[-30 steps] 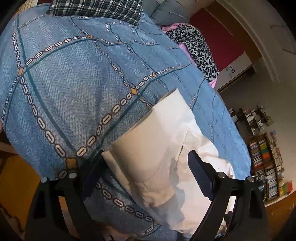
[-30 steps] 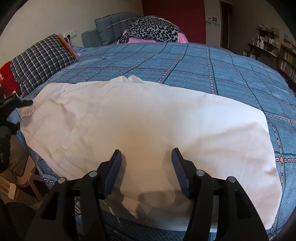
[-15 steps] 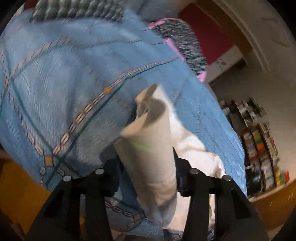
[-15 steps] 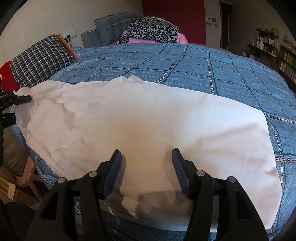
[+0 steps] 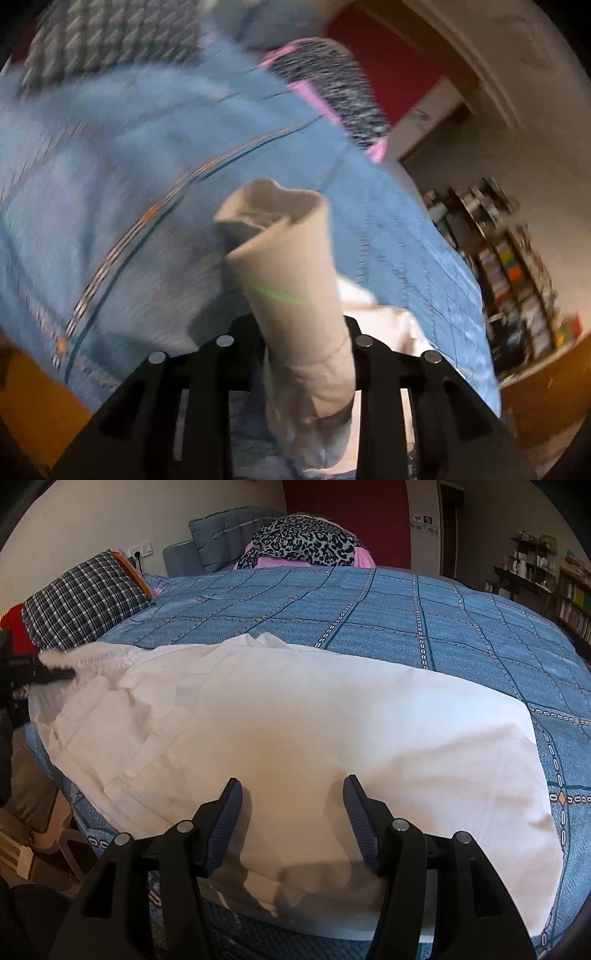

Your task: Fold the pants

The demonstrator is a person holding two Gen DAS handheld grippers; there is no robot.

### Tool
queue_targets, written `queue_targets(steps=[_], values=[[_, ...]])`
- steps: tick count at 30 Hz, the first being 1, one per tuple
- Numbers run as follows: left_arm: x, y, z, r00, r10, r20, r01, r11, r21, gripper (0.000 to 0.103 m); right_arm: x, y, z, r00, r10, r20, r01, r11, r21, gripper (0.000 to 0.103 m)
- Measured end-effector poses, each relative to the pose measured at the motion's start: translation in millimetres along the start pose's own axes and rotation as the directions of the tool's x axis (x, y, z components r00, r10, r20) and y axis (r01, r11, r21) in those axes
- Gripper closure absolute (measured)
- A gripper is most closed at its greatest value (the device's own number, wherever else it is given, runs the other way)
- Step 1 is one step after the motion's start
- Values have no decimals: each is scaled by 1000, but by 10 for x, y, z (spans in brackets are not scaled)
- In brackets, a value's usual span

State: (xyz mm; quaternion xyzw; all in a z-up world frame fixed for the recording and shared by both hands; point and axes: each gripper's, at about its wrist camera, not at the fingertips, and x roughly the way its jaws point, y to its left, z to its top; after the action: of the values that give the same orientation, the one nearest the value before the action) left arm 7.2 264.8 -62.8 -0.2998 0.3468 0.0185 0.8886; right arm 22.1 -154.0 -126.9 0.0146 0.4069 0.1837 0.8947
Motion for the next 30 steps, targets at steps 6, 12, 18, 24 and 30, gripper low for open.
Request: queue_targets(steps=[6, 12, 18, 24, 30], values=[[-34, -860, 50, 997, -71, 16, 67, 977, 201, 80, -178, -143, 39, 998, 20, 61, -25, 996, 85, 46], [29, -1704, -168, 986, -162, -47, 167, 909, 382, 81, -370, -466, 56, 993, 18, 115, -42, 978, 206, 46], [166, -2449, -690, 958, -222, -181, 285, 810, 513, 81, -528, -937, -8, 986, 44, 158, -99, 927, 361, 46], [446, -2948, -1276, 939, -182, -291, 330, 712, 620, 81, -626, -1270, -134, 983, 18, 181, -98, 891, 444, 46], [726, -3093, -1656, 933, -109, -343, 327, 657, 679, 81, -614, -1453, -206, 981, 32, 191, -123, 863, 490, 46]])
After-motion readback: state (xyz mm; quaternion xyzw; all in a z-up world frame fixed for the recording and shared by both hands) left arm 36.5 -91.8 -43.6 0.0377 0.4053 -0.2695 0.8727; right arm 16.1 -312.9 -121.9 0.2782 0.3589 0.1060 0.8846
